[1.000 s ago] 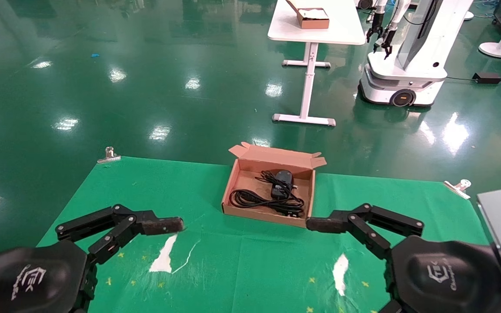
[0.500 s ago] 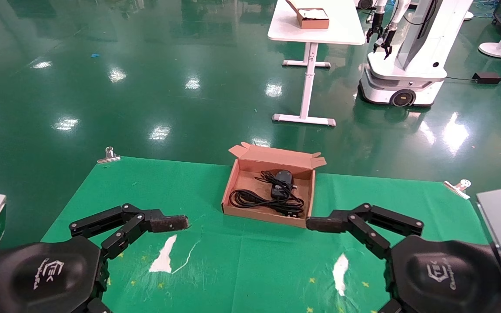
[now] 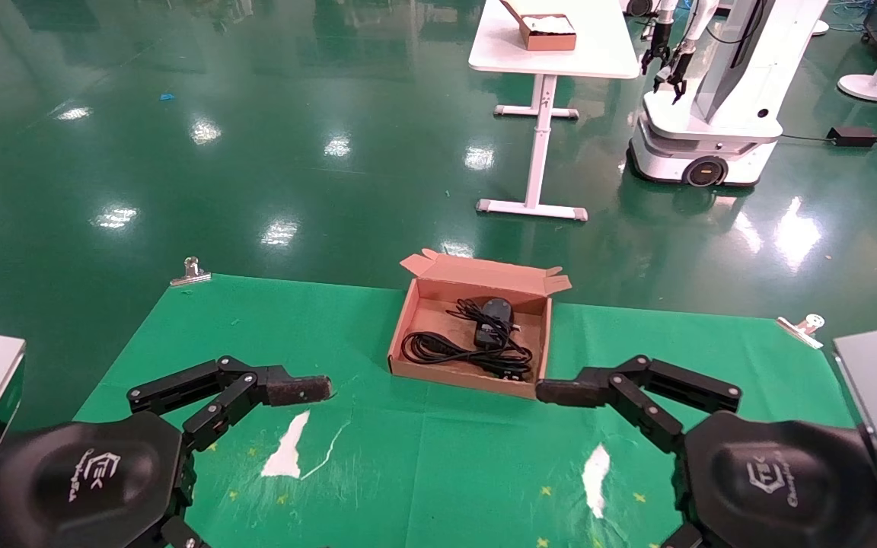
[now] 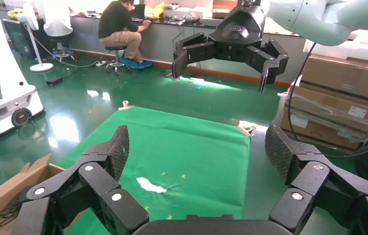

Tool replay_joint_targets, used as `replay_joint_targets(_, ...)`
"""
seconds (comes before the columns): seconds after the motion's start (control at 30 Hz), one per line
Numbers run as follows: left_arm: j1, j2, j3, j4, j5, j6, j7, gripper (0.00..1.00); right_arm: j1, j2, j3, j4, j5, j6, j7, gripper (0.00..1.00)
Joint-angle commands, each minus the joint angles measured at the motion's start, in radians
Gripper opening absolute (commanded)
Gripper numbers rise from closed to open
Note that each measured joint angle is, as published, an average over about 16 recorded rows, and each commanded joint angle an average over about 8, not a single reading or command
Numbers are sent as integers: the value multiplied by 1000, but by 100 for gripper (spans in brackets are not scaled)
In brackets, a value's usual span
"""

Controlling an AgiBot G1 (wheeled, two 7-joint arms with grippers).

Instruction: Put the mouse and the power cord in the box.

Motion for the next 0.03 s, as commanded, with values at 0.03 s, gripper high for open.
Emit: replay_joint_targets(0.03, -1, 1, 1, 1, 2, -1, 0, 100, 0, 0, 0, 0, 0, 0, 0, 100)
